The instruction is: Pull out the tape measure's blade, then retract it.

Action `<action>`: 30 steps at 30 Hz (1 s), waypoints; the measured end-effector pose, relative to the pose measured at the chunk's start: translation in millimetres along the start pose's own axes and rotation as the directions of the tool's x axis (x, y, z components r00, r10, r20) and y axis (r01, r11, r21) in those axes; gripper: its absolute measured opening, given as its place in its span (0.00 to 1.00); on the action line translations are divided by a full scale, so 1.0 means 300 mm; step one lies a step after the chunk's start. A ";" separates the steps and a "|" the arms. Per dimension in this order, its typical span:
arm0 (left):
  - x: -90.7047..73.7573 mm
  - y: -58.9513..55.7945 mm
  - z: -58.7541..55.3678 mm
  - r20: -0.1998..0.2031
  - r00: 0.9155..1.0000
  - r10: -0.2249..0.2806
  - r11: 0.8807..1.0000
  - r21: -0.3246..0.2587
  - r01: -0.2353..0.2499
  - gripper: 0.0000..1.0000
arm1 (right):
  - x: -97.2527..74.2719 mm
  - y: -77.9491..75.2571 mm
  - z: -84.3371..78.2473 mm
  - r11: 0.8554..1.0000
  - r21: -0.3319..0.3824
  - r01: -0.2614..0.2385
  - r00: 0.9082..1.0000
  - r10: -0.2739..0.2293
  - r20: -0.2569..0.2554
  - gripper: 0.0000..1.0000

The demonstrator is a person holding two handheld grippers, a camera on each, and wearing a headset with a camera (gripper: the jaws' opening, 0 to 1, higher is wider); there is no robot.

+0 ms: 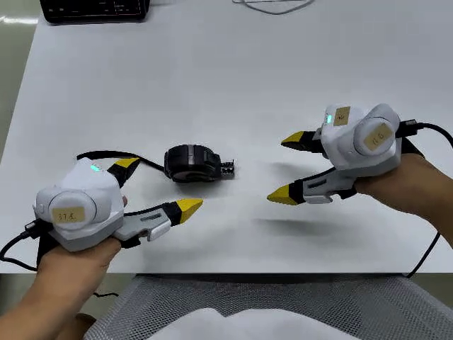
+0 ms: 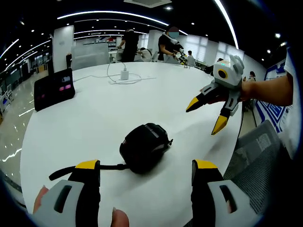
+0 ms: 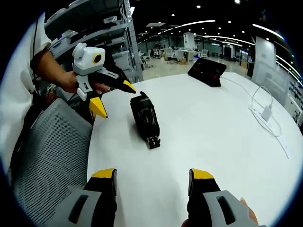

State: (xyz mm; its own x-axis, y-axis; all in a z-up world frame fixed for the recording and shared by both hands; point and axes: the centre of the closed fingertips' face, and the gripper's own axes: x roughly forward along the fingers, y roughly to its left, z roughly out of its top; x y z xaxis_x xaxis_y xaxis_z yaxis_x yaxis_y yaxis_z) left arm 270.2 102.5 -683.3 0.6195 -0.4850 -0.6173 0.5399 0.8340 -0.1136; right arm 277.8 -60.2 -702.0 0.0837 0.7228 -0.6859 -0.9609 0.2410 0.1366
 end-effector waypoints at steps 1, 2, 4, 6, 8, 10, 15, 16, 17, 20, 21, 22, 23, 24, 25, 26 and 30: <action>-0.002 0.000 -0.001 -0.003 1.000 0.000 1.000 0.003 0.000 0.77 | -0.003 0.000 -0.004 1.000 0.002 0.002 1.000 -0.002 -0.001 0.60; -0.005 0.001 -0.003 -0.005 1.000 -0.002 1.000 0.010 0.002 0.77 | -0.008 -0.002 -0.007 1.000 0.005 0.010 1.000 -0.010 0.003 0.61; -0.009 0.001 -0.005 -0.005 1.000 -0.008 1.000 0.016 0.008 0.77 | -0.015 0.000 -0.013 1.000 0.014 0.011 1.000 -0.011 0.008 0.62; -0.012 0.005 -0.008 -0.006 1.000 -0.011 1.000 0.015 0.011 0.77 | -0.022 -0.001 -0.019 1.000 0.016 0.019 1.000 -0.019 0.009 0.62; -0.016 0.009 -0.011 -0.007 1.000 -0.013 1.000 0.018 0.013 0.77 | -0.031 -0.001 -0.022 0.999 0.035 0.022 1.000 -0.022 0.017 0.63; -0.020 0.010 -0.014 -0.008 1.000 -0.016 1.000 0.016 0.016 0.77 | -0.038 -0.003 -0.032 0.999 0.043 0.029 0.999 -0.030 0.016 0.64; -0.028 0.007 -0.018 -0.010 1.000 -0.027 0.999 0.017 0.027 0.77 | -0.060 0.008 -0.051 0.997 0.064 0.031 0.999 -0.032 0.020 0.64; -0.029 0.006 -0.020 -0.011 1.000 -0.029 0.999 0.019 0.029 0.77 | -0.063 0.008 -0.054 0.997 0.065 0.034 0.999 -0.035 0.020 0.65; -0.030 0.003 -0.024 -0.017 0.999 -0.036 0.999 0.025 0.036 0.77 | -0.069 0.010 -0.059 0.997 0.069 0.035 0.999 -0.036 0.020 0.65; -0.031 -0.006 -0.029 -0.017 0.998 -0.053 0.998 0.021 0.053 0.78 | -0.083 0.012 -0.068 0.996 0.086 0.037 0.999 -0.039 0.025 0.64; -0.031 -0.008 -0.030 -0.017 0.998 -0.055 0.998 0.022 0.056 0.79 | -0.087 0.013 -0.070 0.995 0.090 0.036 0.999 -0.039 0.027 0.65; -0.033 -0.011 -0.032 -0.019 0.998 -0.060 0.998 0.026 0.060 0.79 | -0.094 0.011 -0.073 0.995 0.091 0.047 0.998 -0.049 0.029 0.65; -0.034 -0.012 -0.033 -0.018 0.998 -0.061 0.998 0.029 0.061 0.79 | -0.098 0.012 -0.076 0.995 0.093 0.047 0.998 -0.050 0.028 0.65; -0.034 -0.015 -0.034 -0.017 0.998 -0.066 0.997 0.028 0.067 0.80 | -0.105 0.013 -0.080 0.994 0.097 0.049 0.998 -0.052 0.029 0.65; -0.035 -0.016 -0.035 -0.016 0.998 -0.068 0.997 0.026 0.068 0.81 | -0.109 0.012 -0.082 0.994 0.100 0.051 0.998 -0.055 0.030 0.65; -0.035 -0.017 -0.034 -0.013 0.997 -0.070 0.997 0.026 0.070 0.82 | -0.112 0.012 -0.085 0.993 0.103 0.054 0.998 -0.057 0.030 0.65; -0.038 -0.015 -0.043 -0.026 0.997 -0.069 0.997 0.039 0.070 0.82 | -0.136 0.009 -0.098 0.992 0.110 0.068 0.997 -0.071 0.028 0.66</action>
State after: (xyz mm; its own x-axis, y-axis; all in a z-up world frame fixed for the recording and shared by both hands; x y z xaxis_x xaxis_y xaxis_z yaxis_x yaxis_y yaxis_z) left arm 253.4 107.8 -685.6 0.5654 -0.5345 -0.6282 0.6038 0.7871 -0.1263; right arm 264.0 -108.0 -694.5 0.1595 0.7215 -0.6738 -0.9182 0.3592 0.1672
